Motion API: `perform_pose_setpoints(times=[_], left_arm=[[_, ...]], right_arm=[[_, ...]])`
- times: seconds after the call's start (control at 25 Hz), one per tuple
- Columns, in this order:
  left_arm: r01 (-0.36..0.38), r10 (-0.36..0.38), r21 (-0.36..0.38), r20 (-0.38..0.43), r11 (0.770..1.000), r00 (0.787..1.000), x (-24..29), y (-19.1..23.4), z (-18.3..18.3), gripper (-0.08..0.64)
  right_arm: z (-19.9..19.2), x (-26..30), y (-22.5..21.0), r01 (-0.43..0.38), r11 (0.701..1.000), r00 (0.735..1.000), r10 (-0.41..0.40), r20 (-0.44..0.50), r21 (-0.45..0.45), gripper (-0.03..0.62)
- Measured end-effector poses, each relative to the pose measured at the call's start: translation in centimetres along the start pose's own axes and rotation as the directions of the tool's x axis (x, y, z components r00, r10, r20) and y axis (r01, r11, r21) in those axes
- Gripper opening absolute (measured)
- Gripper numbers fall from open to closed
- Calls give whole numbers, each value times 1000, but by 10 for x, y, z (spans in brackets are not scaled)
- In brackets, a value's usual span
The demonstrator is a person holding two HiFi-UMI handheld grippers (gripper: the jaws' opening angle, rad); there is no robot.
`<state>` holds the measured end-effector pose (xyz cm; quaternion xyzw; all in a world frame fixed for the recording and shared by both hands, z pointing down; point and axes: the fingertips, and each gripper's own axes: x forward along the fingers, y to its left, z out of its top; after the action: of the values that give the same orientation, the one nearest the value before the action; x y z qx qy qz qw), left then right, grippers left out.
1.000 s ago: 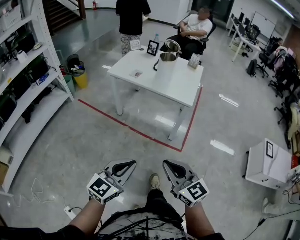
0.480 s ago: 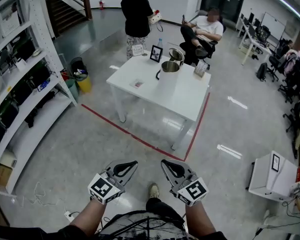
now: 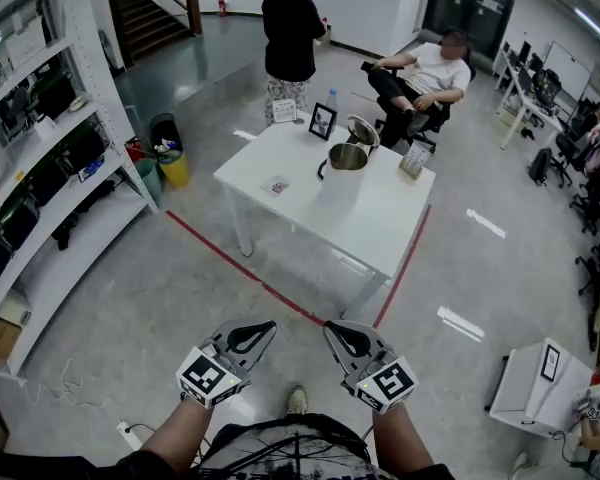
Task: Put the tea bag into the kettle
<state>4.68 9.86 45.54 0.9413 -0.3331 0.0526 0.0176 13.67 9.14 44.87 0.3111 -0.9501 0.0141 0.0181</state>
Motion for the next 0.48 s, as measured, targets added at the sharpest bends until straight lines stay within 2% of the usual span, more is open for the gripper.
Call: perform_pose_setpoints(times=[0.48], left_arm=[[-86,86,-6,-2,996,996,43,46,3,9]], right_arm=[[-2,29,-59,-57,998,998,57,13,-1,11]])
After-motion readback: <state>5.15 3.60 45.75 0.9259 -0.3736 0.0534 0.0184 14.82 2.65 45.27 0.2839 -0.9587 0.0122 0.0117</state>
